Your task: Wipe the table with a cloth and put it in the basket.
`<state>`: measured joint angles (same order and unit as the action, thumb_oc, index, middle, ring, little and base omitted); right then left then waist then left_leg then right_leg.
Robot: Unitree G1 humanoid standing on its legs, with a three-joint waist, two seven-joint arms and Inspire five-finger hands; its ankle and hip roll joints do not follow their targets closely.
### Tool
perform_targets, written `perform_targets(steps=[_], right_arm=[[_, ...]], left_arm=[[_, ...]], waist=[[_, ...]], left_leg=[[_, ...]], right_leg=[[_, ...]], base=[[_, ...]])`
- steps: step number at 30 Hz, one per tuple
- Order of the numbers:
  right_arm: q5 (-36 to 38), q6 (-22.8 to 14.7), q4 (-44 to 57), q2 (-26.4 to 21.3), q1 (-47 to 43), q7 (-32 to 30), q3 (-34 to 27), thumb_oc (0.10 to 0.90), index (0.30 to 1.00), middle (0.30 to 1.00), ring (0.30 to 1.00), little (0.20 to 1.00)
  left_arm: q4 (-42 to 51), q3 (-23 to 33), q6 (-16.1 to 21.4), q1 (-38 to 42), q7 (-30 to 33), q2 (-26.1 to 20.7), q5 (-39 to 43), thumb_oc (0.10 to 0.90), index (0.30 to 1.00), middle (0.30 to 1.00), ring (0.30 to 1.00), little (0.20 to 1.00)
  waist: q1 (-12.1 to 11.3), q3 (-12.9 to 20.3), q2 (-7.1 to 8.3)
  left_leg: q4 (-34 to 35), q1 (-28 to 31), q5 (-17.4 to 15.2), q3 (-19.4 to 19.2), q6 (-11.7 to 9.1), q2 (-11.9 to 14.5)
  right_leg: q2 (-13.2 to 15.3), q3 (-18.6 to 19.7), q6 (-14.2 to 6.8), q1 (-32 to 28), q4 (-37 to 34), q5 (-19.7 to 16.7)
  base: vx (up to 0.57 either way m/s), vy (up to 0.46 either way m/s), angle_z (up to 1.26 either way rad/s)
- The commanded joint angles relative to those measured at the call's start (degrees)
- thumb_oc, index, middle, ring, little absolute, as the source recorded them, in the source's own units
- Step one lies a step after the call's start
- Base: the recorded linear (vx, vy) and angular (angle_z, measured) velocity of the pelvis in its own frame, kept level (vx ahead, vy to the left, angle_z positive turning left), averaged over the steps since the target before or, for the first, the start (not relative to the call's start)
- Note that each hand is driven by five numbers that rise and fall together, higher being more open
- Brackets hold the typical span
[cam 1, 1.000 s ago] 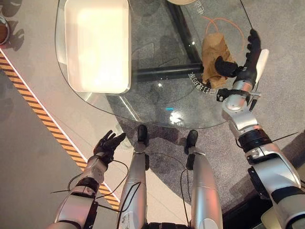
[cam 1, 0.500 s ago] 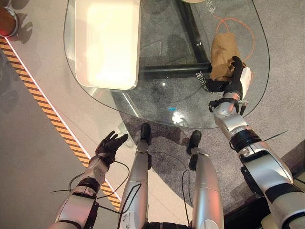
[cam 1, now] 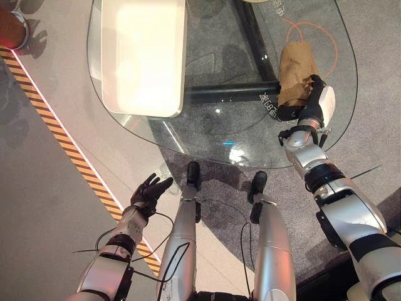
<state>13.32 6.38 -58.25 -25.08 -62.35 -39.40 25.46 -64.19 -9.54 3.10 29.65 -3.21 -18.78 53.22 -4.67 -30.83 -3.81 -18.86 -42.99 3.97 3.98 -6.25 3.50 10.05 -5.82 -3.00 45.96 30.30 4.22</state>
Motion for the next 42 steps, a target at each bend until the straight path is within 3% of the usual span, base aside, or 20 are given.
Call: perform_targets(steps=[1, 5, 6, 7, 8, 9, 26, 42], right_arm=[[-3.8, -1.4, -0.1, -5.2, -5.1, -0.4, 1.6, 0.800, 0.900, 0.900, 0.900, 0.900], [-4.1, -1.1, -1.4, -5.4, -5.8, 0.1, 1.9, 0.800, 0.900, 0.900, 0.900, 0.900], [-4.0, -0.9, -2.1, -5.4, -6.2, 0.6, 2.2, 0.690, 0.806, 0.806, 0.806, 0.790], [-4.0, -0.9, -2.5, -5.4, -6.3, 0.9, 2.2, 0.520, 0.660, 0.660, 0.660, 0.620], [-4.0, -0.9, -2.9, -5.5, -6.4, 1.5, 2.3, 0.130, 0.326, 0.326, 0.326, 0.230], [-3.9, -0.7, -3.4, -5.5, -6.5, 2.0, 2.4, 0.100, 0.300, 0.300, 0.300, 0.200], [-5.4, -1.3, -5.5, -5.1, -6.4, 3.5, 2.7, 0.100, 0.300, 0.300, 0.300, 0.200], [-9.0, -4.7, 3.1, -2.8, -6.2, 7.3, 6.0, 0.100, 0.300, 0.300, 0.300, 0.200]], left_arm=[[-0.6, -0.7, 1.1, -1.4, 0.1, -0.1, 1.2, 0.800, 0.900, 0.900, 0.900, 0.900], [-0.7, -0.8, 1.0, -1.3, -0.3, 0.0, 1.3, 0.800, 0.900, 0.900, 0.900, 0.900], [-0.5, -1.0, 1.0, -1.4, -0.3, 0.0, 1.4, 0.800, 0.900, 0.900, 0.900, 0.900], [-0.5, -1.0, 0.9, -1.3, -0.4, 0.0, 1.4, 0.800, 0.900, 0.900, 0.900, 0.900], [-0.6, -1.0, 0.7, -1.2, -0.6, -0.1, 1.4, 0.800, 0.900, 0.900, 0.900, 0.900], [-0.6, -1.0, 0.6, -1.2, -0.7, -0.2, 1.5, 0.800, 0.900, 0.900, 0.900, 0.900], [0.2, -1.7, 0.1, -1.1, -0.6, 0.0, 1.5, 0.800, 0.900, 0.900, 0.900, 0.900], [0.3, -1.6, 0.6, -0.9, -0.6, 0.1, 1.8, 0.800, 0.900, 0.900, 0.900, 0.900]], waist=[[-0.7, 1.0, -2.64], [-0.9, 1.0, -2.92], [-1.0, 1.0, -3.14], [-1.1, 1.0, -3.21], [-1.1, 1.0, -3.32], [-1.1, 1.0, -3.42], [-1.2, 1.0, -3.55], [-1.0, 1.0, -2.88]], left_leg=[[-2.4, -0.8, -2.6, -3.5, 4.7, -4.7], [-2.2, -0.9, -2.5, -3.5, 4.8, -4.7], [-2.2, -1.0, -2.4, -3.4, 4.8, -4.9], [-2.1, -1.0, -2.4, -3.4, 4.9, -4.9], [-2.1, -1.0, -2.4, -3.4, 4.9, -5.0], [-2.2, -0.9, -2.4, -3.4, 4.9, -5.0], [-1.5, -0.9, -2.0, -3.3, 5.1, -5.2], [-0.4, -0.8, -1.5, -3.4, 5.0, -5.2]], right_leg=[[-3.5, -2.4, 1.9, -0.6, -4.0, -1.4], [-3.4, -2.4, 1.8, -0.4, -4.1, -1.5], [-3.4, -2.4, 1.7, -0.3, -4.0, -1.6], [-3.4, -2.4, 1.7, -0.2, -4.1, -1.6], [-3.3, -2.4, 1.7, -0.2, -4.0, -1.6], [-3.3, -2.5, 1.7, -0.2, -4.0, -1.6], [-3.3, -2.6, 1.4, 0.1, -4.6, -2.5], [-3.7, -2.7, 1.3, -0.2, -5.6, -3.0]], base=[[0.00, 0.000, 0.00], [0.00, 0.000, 0.00], [0.00, 0.000, 0.00], [0.00, 0.000, 0.00], [0.00, 0.000, 0.00], [0.00, 0.000, 0.00], [0.00, 0.000, 0.00], [0.00, 0.000, 0.00]])
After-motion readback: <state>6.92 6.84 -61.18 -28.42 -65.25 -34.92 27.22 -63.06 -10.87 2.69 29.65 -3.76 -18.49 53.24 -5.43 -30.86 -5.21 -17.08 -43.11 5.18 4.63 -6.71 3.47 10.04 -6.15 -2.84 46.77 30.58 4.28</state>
